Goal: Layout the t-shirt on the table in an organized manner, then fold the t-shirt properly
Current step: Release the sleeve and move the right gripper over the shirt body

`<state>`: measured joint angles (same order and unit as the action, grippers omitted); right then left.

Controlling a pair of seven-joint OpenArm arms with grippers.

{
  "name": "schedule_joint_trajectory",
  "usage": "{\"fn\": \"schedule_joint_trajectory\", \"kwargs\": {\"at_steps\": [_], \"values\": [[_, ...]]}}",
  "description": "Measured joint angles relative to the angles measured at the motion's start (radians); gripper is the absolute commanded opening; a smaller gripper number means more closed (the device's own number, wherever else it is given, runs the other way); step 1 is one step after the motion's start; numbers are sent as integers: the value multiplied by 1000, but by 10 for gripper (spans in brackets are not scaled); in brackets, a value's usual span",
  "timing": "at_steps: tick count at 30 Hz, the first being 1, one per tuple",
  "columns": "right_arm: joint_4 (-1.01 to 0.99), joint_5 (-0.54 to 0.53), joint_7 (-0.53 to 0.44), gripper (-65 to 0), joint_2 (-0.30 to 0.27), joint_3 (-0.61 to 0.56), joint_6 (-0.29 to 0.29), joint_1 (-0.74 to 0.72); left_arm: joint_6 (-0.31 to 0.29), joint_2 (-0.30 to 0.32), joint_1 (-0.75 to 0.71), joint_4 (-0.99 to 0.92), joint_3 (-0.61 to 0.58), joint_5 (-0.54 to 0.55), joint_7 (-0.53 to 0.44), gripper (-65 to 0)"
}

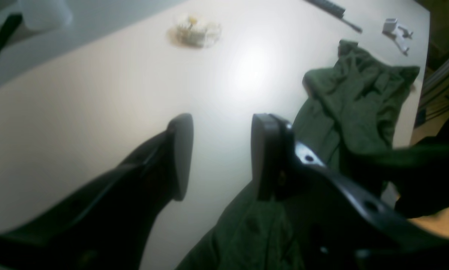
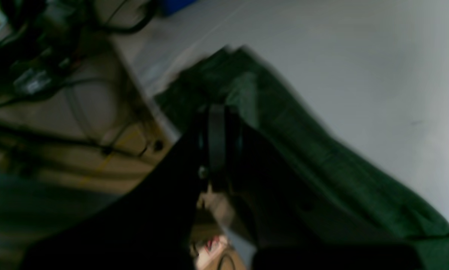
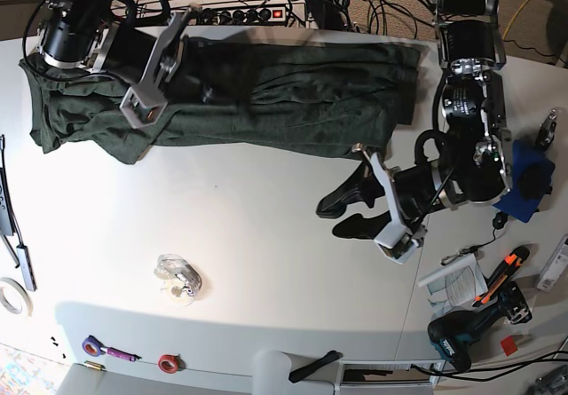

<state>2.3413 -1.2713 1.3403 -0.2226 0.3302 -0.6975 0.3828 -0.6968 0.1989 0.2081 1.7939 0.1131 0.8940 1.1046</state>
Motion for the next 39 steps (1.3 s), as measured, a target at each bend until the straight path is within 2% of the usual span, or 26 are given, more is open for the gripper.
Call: {"fn": "schedule_joint_trajectory", "kwargs": {"at_steps": [4,13,15,17,18,21,25,30,34,37,38,39], "values": [[0,175,-97,-650,28,-67,1,0,0,-2,8,0,-1,7,-52,-406],[0,732,-399,-650,68,-388,1,-1,0,-2,70,0,52,7,-51,-406],[-1,829,-412,-650,79,-459,43,-7,0,-3,68,0,72,6,-50,-406],[-3,939,-463,-650,101,-520,96,-15,0,-1,67,0,90,6,-50,-406],[-3,985,-498,-650,110,-547,101,-17,0,8,67,0,95,7,-51,-406],[-64,1035,-584,-650,129,-639,90,-39,0,66,68,0,95,7,-50,-406],[-269,1083,-593,-650,128,-750,100,-134,0,149,70,0,96,5,-47,-406],[-381,1080,-582,-650,126,-881,99,-219,0,211,66,2,93,8,-48,-406],[-388,1093,-583,-650,126,-940,98,-233,0,220,59,2,96,6,-48,-406],[-388,1176,-568,-650,138,-949,95,-233,0,220,52,2,95,7,-48,-405],[-388,1196,-563,-639,146,-949,95,-232,0,220,50,2,95,7,-48,-405],[-389,1202,-563,-529,154,-949,96,-233,0,220,50,2,95,7,-48,-405]]}}
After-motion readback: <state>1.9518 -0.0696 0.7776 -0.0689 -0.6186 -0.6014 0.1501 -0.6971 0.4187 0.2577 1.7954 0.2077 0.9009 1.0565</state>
